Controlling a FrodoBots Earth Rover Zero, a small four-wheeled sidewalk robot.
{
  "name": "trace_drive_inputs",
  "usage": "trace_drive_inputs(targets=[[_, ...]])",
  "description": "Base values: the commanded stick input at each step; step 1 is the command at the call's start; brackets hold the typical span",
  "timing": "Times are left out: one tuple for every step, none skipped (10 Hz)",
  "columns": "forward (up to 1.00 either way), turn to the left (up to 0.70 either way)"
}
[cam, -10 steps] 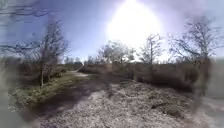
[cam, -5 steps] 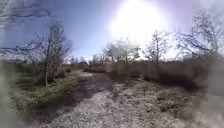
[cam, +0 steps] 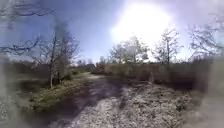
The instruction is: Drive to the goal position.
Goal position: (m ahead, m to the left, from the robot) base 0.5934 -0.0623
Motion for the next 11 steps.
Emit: trace_drive_inputs(targets=[[0.70,0.04],[0.70,0.02],[0.70,-0.01],[0.70,-0.03],[0.70,-0.05],[0.69,-0.07],[0.60,-0.06],[0.50,-0.05],[0.40,-0.04],[0.31,-0.03],[0.21,-0.02]])
